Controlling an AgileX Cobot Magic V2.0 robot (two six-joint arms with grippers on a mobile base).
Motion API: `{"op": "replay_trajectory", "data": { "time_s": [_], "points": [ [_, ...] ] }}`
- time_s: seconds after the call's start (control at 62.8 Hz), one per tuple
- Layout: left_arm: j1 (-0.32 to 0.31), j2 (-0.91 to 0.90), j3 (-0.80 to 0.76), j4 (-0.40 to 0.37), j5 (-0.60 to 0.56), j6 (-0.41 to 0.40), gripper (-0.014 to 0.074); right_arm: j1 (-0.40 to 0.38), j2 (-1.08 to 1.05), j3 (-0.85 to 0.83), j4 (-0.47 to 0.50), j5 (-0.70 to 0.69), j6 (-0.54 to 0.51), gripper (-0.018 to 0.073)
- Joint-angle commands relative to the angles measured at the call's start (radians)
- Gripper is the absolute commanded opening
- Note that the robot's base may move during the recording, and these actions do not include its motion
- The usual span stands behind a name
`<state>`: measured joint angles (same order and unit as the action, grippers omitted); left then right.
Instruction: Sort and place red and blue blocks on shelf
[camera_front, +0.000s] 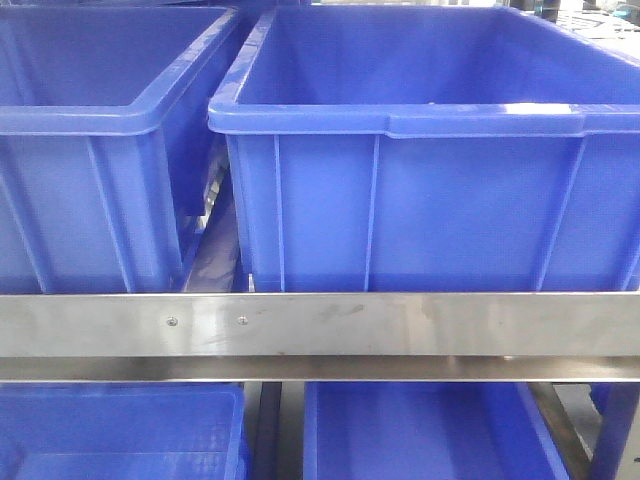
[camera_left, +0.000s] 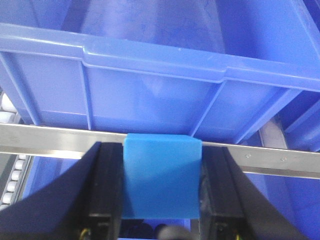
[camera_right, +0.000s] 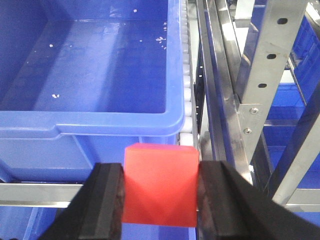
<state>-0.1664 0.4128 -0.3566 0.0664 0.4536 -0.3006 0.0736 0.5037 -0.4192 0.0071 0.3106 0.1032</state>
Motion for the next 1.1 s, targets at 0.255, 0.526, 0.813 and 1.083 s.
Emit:
{"op": "replay_trajectory", "data": {
  "time_s": [0.255, 0.526, 0.813, 1.083],
  "points": [
    [0.0, 0.005, -0.029, 0.004, -0.08, -0.006, 0.0125, -0.007, 0.001, -0.028, -0.007, -0.088, -0.001, 0.0057],
    [-0.004, 0.005, -0.029, 0.004, -0.08, -0.006, 0.0125, -0.007, 0.001, -0.028, -0.007, -0.088, -0.001, 0.0057],
    [-0.004, 0.005, -0.029, 0.004, -0.08, -0.006, 0.0125, -0.007, 0.001, -0.028, -0.007, -0.088, -0.001, 0.0057],
    [-0.004, 0.005, -0.029, 0.004, -0.08, -0.006, 0.0125, -0.007, 0.001, -0.028, -0.007, -0.088, -0.001, 0.0057]
  ]
}}
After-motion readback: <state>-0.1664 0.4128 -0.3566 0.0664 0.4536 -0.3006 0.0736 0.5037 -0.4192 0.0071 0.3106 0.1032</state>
